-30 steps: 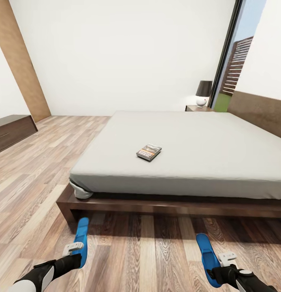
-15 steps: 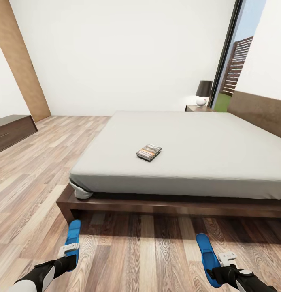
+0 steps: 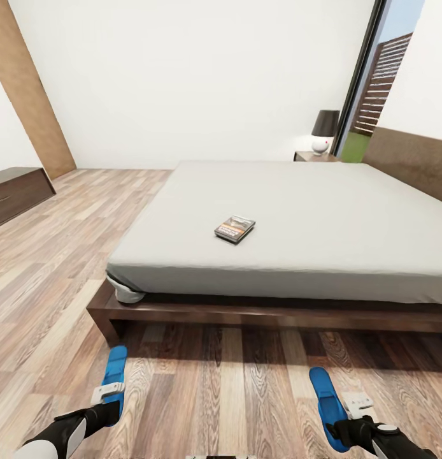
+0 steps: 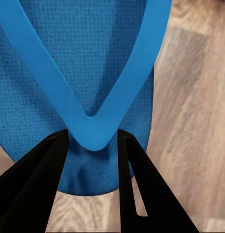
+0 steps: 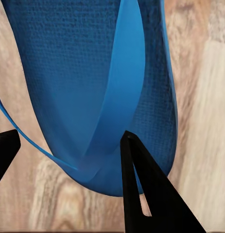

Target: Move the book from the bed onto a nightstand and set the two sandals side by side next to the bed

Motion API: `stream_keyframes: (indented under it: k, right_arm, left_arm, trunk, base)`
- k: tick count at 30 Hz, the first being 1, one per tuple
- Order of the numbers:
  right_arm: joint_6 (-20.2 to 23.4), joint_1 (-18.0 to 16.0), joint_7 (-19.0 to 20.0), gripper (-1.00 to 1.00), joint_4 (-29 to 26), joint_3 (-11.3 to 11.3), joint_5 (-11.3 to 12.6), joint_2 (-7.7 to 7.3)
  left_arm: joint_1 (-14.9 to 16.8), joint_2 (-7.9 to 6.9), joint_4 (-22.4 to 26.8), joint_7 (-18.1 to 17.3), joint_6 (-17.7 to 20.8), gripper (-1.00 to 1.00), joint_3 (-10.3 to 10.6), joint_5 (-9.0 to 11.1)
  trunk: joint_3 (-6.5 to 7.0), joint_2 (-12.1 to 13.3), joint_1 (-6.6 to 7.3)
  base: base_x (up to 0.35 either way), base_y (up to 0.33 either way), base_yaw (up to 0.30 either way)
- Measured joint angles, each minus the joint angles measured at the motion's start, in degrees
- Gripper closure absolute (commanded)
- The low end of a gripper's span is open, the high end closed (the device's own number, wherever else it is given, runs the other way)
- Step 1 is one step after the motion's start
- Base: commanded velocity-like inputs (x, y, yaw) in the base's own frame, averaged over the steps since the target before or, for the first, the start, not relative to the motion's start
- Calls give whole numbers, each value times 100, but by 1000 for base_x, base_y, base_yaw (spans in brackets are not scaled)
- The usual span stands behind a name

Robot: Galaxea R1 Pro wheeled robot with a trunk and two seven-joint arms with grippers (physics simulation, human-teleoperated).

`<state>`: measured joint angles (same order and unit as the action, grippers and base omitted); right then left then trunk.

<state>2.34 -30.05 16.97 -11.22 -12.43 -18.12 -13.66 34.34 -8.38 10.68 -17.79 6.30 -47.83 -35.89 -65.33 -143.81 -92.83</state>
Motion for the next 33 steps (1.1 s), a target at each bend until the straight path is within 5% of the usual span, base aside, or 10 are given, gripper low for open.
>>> stream_keyframes:
  k: [4,7,8,10,16,33]
  right_arm:
    - [30,0,309,100,-6,-35,55,-39]
    - [155,-1,1749,100,-29,-103,659,-344]
    - [458,-2,2457,100,-41,-115,1142,-574]
    - [1129,1,2948,100,-80,-100,1509,-776]
    - [1560,0,3116,100,-563,-116,1679,-967]
    - [1773,2,3114,100,-886,-113,1679,-958]
  left_arm:
    - [0,0,2,1,1,100,0,2]
    - [0,-2,4,1,1,100,0,3]
    - [-1,-1,3,0,1,100,2,5]
    - [0,0,3,0,1,100,1,5]
    - [0,0,-1,-7,0,100,0,6]
    - [0,85,0,-8,1,100,1,1]
  trunk:
    - [-89,-5,-10]
    - [-155,-9,-18]
    - [-177,-11,-20]
    - [-222,-13,-26]
    - [-354,-21,-41]
    - [-732,-44,-85]
  base:
    - [0,0,0]
    - [0,0,0]
    - [0,0,0]
    - [0,0,0]
    - [0,0,0]
    - [0,0,0]
